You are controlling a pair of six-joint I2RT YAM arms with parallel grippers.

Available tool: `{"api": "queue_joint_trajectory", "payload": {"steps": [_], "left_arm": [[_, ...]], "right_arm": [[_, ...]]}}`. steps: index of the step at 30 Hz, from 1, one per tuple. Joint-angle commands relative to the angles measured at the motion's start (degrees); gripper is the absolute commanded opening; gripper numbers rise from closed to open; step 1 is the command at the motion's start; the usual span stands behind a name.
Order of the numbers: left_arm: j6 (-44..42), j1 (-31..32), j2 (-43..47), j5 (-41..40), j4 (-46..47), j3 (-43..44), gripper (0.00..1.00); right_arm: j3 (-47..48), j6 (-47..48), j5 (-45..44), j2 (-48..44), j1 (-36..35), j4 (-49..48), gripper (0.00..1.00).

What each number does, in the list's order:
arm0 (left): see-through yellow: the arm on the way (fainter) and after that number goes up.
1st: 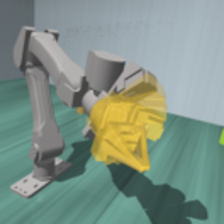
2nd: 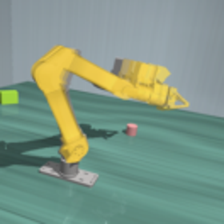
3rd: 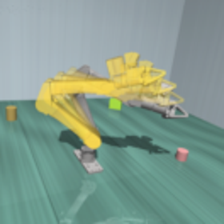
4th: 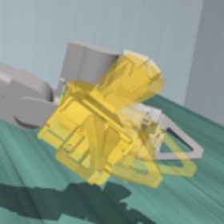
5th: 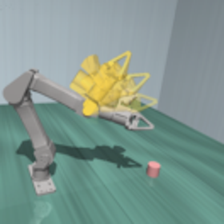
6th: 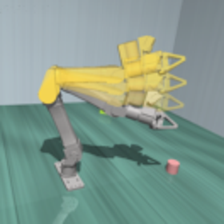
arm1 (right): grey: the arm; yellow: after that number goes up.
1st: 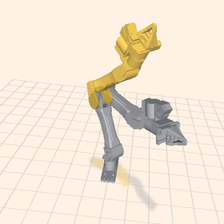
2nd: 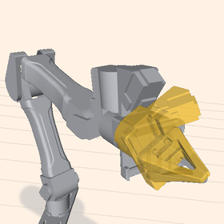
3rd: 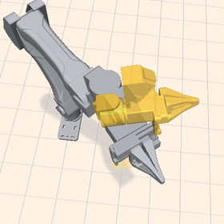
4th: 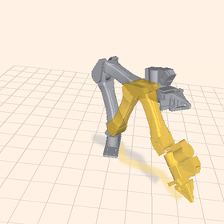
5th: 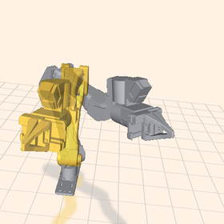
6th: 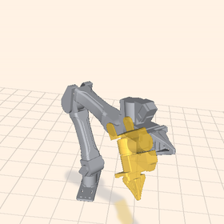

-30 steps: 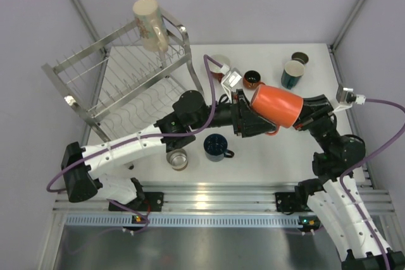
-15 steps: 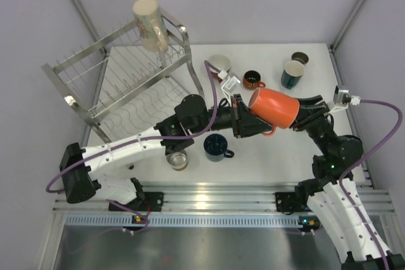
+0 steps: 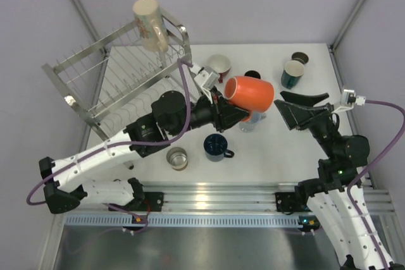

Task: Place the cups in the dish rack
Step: Pass the cup from the right arm to the left, then place the cup upside down on the dish rack

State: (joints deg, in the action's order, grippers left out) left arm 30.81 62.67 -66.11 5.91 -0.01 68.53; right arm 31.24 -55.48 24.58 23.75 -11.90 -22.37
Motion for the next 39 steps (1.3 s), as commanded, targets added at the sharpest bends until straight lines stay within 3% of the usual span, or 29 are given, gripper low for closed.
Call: {"api": "queue_joint_trajectory", "payload": {"steps": [1, 12, 18, 22, 26, 32, 39], "left_arm": [[-7.77, 0.08, 4.23, -9.15, -3.49, 6.78, 0.0], [-19.73, 0.08, 3.88, -29.96, -19.04, 20.4, 0.0], [-27.45, 0.08, 2.39, -42.54, -22.49, 26.56, 0.0], [-32.99, -0.01, 0.81, -55.88, -23.28, 30.42, 0.0], [-38.35, -0.45, 0.36, -62.58, -21.62, 32.01, 0.0], [-43.28, -1.24, 0.63, -67.7, -17.48, 31.4, 0.0], [-39.52, -6.32, -2.44, -67.19, -26.15, 35.78, 0.0]], "right_arm": [[3.29, 2.13, -1.73, -0.9, -0.84, 2.68, 0.99], [6.72, 6.0, -3.22, -2.39, -0.93, 10.58, 0.99], [8.74, 8.64, -3.57, -2.92, -0.93, 14.11, 0.99], [9.62, 9.78, -3.84, -3.18, -0.93, 15.95, 0.99], [9.8, 10.66, -4.01, -3.71, -0.93, 17.53, 0.99], [9.62, 10.75, -3.92, -4.15, -0.93, 18.77, 0.99], [11.56, 13.03, -4.36, -5.46, -0.84, 23.85, 0.99]]}}
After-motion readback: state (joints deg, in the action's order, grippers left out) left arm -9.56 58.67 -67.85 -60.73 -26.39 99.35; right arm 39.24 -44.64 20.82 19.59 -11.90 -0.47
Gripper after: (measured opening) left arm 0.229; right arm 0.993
